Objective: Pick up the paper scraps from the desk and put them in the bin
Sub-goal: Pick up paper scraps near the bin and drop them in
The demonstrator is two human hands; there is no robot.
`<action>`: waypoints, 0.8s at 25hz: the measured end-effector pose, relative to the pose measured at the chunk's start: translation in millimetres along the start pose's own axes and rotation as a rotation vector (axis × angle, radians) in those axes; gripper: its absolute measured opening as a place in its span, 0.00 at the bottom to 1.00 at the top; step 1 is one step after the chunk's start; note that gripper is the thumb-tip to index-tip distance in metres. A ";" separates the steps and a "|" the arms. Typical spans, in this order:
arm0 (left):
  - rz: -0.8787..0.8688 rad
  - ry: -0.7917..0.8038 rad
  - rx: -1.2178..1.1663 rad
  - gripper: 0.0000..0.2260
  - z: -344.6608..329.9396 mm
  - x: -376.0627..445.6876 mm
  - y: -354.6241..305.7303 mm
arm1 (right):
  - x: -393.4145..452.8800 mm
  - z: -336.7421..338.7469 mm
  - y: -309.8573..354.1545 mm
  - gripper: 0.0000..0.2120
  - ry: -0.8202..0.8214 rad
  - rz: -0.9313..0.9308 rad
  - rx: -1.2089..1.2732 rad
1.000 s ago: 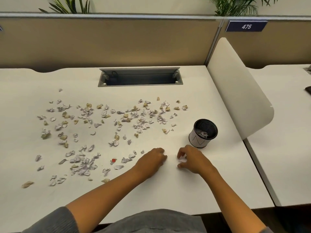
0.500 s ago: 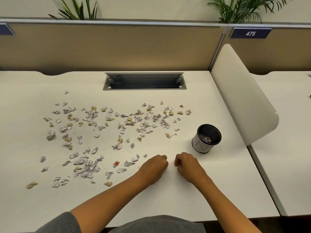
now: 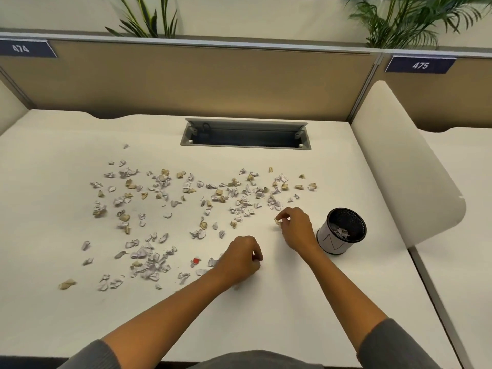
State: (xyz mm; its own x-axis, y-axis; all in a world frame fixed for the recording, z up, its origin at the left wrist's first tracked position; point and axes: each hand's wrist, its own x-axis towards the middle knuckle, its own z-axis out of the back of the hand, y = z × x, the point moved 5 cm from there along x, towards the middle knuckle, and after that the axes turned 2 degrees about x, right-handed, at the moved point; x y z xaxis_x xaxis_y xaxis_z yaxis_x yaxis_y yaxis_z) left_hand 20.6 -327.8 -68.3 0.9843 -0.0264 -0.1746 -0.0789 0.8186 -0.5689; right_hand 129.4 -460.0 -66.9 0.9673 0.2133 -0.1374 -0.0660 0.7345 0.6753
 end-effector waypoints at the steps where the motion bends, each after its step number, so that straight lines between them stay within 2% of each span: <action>1: 0.024 -0.039 -0.060 0.09 8.1 0.0 4.7 | 9.0 0.0 2.4 0.14 -0.027 -0.003 0.000; 6: 0.156 -0.303 -0.384 0.08 47.0 -3.5 29.5 | 31.6 4.6 -10.0 0.18 -0.141 -0.170 -0.002; 9: 0.230 -0.432 -0.475 0.08 69.6 -5.9 46.7 | 28.7 -2.1 -17.6 0.18 -0.112 -0.165 -0.078; 12: 0.277 -0.478 -0.503 0.09 91.2 -8.6 63.9 | 20.6 -14.8 -15.6 0.17 -0.096 -0.127 -0.082; 17: 0.380 -0.510 -0.548 0.07 111.8 -12.1 89.0 | 4.4 -56.3 10.1 0.09 -0.064 -0.015 0.013; 20: 0.396 -0.499 -0.560 0.06 117.3 -15.0 98.9 | 2.1 -82.6 32.5 0.14 0.010 0.019 0.046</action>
State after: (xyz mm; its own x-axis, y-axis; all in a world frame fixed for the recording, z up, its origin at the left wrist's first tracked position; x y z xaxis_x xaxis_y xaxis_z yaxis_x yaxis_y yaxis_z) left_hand 16.6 -179.2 -27.7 0.8117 0.5659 -0.1445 -0.3693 0.3057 -0.8776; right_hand 109.1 -382.5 -105.1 0.9633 0.2340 -0.1313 -0.0731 0.6999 0.7105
